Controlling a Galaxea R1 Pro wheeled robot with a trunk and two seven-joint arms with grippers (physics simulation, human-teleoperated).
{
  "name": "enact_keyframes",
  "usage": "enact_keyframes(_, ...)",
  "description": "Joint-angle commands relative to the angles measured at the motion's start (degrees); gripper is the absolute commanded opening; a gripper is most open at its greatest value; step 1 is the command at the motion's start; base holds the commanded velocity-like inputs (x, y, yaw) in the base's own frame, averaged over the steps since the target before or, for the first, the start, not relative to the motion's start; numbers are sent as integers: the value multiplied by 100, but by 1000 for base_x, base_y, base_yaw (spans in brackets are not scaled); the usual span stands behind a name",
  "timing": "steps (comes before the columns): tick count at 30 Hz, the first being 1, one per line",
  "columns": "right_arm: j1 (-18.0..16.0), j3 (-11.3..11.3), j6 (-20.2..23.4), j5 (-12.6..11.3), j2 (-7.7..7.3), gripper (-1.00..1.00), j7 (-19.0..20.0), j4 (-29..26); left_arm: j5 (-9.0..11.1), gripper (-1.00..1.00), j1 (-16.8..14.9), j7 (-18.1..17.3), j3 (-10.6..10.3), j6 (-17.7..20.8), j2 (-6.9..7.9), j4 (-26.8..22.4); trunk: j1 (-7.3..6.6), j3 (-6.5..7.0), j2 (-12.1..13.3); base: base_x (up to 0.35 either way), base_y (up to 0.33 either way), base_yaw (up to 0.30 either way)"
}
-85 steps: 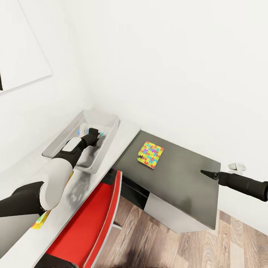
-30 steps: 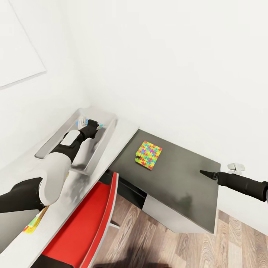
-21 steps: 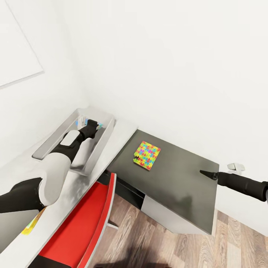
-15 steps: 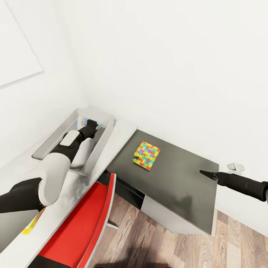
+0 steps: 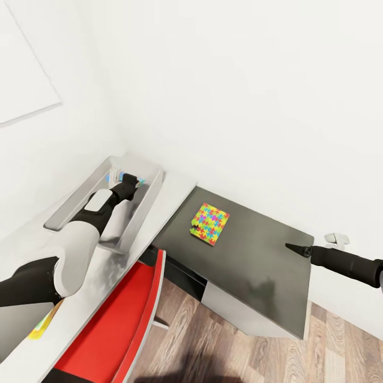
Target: Put all the toys in the child's room - the three board games (two on the bed and one on the table), the two jigsaw puzzles on the table, and the tennis ball on the table - inside the toy box on the table in the child's room.
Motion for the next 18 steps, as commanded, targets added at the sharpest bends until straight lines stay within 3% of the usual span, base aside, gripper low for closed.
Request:
enact_keyframes(1,-5,-6,26,18,-1,100,34,-2,53,-100,-1,20,25,20,5,-7,4,-9,-10,49,0,0)
enact_keyframes(18,-6,-6,26,18,-4,100,34,-3,56,-100,72,30,29,-38,35,-7,4,-9,-10,12,0,0)
